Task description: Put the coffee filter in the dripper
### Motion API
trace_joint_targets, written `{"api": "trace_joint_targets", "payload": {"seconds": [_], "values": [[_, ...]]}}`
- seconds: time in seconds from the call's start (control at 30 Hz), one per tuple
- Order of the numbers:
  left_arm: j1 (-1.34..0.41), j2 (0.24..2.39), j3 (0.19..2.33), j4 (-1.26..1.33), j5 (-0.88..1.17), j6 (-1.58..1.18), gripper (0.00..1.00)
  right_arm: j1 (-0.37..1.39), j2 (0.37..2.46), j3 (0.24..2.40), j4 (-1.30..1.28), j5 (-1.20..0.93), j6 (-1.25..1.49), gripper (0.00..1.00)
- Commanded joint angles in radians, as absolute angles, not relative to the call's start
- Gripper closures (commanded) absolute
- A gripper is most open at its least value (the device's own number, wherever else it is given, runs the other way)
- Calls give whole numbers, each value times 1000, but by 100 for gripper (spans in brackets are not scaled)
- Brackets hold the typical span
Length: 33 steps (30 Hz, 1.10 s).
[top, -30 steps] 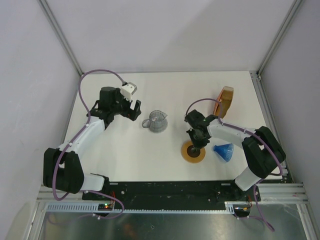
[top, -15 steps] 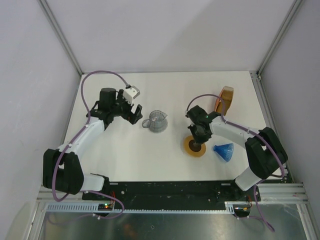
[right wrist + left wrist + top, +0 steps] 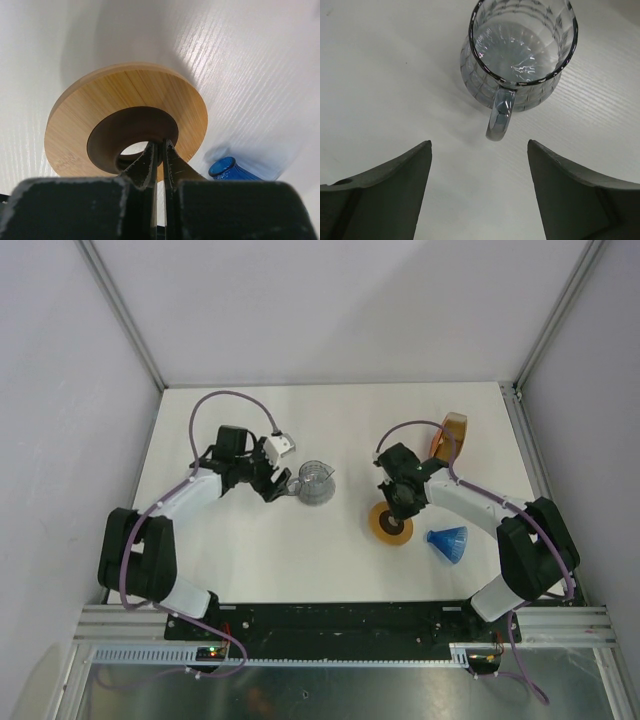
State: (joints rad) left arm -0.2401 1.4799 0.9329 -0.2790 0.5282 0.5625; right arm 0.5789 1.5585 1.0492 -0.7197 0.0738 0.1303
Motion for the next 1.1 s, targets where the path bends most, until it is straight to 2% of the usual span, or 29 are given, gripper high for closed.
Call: {"api": "trace_joint_targets", "payload": {"seconds": [0.0,0.17,0.37,0.43,0.73,0.87,1.07], "values": [[-249,1487,946,-269,616,667,19,572,1546,1086,-700,105,119,100],[-266,1496,918,-201,603,688,20,568,1539,1086,-708,127,118,100],[-286,1553,933,-162,577,693,26,557,1537,1085,-706,138,117,100],[-291,1568,934,-160,582,711,32,546,1532,1085,-701,137,117,100],[-305,1596,945,-162,695,758,73,485,1510,1087,-698,103,96,100],[-326,1589,927,-162,730,769,96,457,1494,1087,-719,114,86,100],[-363,1565,916,-187,765,790,100,422,1454,1086,-725,112,73,100]]}}
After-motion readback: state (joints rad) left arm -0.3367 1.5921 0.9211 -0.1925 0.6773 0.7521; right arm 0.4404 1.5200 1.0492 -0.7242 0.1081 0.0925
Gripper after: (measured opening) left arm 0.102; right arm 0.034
